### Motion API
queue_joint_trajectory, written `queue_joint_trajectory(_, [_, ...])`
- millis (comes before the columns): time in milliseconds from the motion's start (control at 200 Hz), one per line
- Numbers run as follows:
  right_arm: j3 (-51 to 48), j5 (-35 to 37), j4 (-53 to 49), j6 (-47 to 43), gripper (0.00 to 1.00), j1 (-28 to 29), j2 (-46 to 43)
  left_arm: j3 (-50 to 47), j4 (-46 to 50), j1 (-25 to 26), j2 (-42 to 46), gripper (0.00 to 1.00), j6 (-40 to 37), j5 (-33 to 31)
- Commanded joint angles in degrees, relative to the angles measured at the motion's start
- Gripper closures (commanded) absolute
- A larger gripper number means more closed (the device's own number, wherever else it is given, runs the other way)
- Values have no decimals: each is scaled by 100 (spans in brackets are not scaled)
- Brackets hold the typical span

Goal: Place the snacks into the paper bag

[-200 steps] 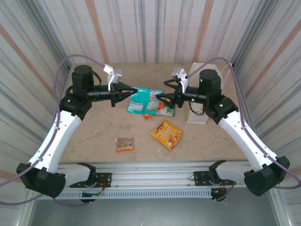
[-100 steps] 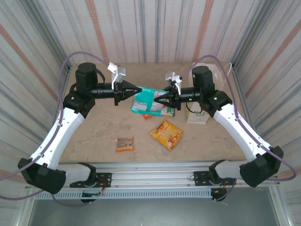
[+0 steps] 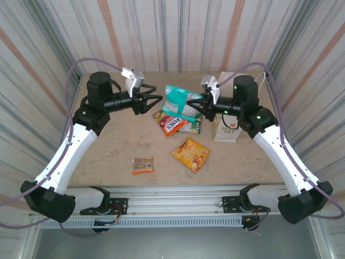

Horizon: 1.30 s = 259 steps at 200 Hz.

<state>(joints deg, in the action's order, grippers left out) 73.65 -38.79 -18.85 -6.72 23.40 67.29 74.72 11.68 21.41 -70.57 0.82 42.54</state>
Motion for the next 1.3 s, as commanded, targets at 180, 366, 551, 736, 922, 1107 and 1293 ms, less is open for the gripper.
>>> queue_joint_trajectory(180, [475,2030,1001,1335,92,-978,-589,-229,1,38,-375,41,899,-1262])
queue_joint_trajectory(366, [485,2716,1398,1790,94,-1566,-864,-169,85,175,-629,42,929,-1266])
queue_joint_trajectory(551, [250,3302,1428,2208,95,-2122,-1028,-98,127,265,-782,43,945,-1361])
queue_joint_trajectory(736, [-25,3166,920,2582,94,-2406,-855,118,504,302,-1029,43,1054,-1553])
queue_joint_trajectory(922, [-222,2826,401,2912,92,-2390,-466,263,1008,298,-1412,44,1503,-1857])
queue_joint_trajectory(1107, [-311,2899,195,2906,92,-2270,-287,310,1196,302,-1720,45,1662,-1692])
queue_joint_trajectory(1293, [-334,2990,115,2863,90,-2107,-269,288,1191,302,-1839,46,1585,-1643])
